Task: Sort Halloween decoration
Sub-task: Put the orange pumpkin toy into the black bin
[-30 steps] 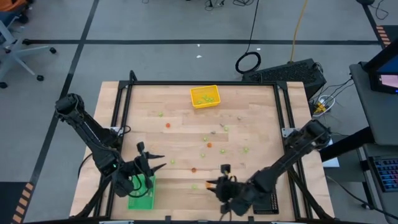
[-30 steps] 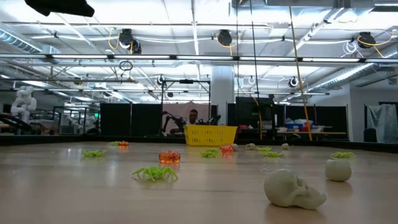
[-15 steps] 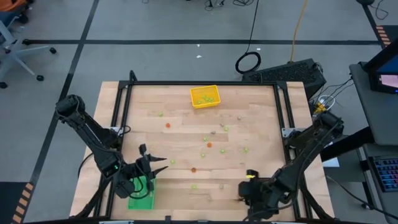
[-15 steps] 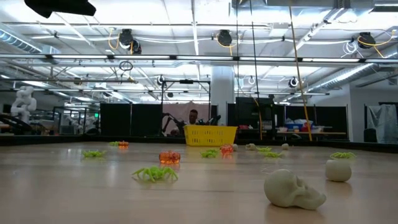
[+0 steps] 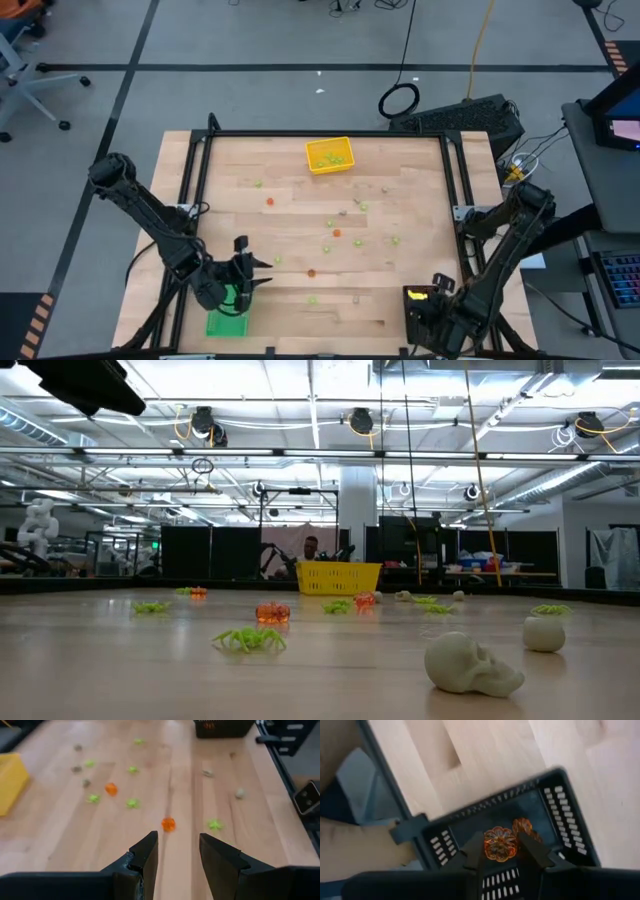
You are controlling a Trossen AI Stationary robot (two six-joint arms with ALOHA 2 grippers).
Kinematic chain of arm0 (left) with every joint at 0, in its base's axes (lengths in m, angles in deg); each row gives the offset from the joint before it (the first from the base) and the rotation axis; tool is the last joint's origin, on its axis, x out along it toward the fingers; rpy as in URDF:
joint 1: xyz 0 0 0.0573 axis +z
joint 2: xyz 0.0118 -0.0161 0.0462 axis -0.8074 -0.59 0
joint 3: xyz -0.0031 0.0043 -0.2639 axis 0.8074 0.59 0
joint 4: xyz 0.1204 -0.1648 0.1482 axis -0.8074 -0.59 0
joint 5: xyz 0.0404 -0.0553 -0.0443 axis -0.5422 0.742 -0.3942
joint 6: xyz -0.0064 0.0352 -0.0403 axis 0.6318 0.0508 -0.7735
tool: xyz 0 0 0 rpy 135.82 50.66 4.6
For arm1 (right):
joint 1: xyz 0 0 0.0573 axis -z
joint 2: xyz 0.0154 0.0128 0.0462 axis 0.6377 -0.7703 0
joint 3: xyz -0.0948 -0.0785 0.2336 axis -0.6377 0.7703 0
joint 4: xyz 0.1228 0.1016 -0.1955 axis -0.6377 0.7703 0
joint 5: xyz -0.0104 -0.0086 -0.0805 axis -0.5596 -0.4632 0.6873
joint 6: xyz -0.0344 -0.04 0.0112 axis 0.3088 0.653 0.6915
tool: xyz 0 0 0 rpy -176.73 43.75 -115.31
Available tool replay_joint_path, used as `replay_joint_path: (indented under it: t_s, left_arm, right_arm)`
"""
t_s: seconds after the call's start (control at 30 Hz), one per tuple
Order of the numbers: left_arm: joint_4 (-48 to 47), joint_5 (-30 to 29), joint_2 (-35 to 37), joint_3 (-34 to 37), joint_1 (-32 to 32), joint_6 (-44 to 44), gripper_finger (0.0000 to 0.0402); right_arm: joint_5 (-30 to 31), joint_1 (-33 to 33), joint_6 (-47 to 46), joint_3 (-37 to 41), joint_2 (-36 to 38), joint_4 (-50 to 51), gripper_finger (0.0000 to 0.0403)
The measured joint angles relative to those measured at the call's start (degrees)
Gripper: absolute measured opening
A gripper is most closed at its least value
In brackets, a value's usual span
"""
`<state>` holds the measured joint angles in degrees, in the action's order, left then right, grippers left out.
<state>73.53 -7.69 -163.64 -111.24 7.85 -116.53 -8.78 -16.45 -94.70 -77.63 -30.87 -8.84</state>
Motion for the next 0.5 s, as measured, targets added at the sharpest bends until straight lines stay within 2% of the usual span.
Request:
replay_joint_path:
  t_s: [0.2,0.5]
  left_arm:
    - [-0.24,5.36,-1.28,0.0,1.8,2.88,0.0143]
    - [-0.89,8.05,-5.11,0.0,5.54,7.2,0.0143]
  right_arm:
    - [-0.29,-1.82,-2.27,0.02,-4.03,0.21,0.0064]
    - [-0.47,-2.53,-3.63,0.07,-7.58,0.28,0.0122]
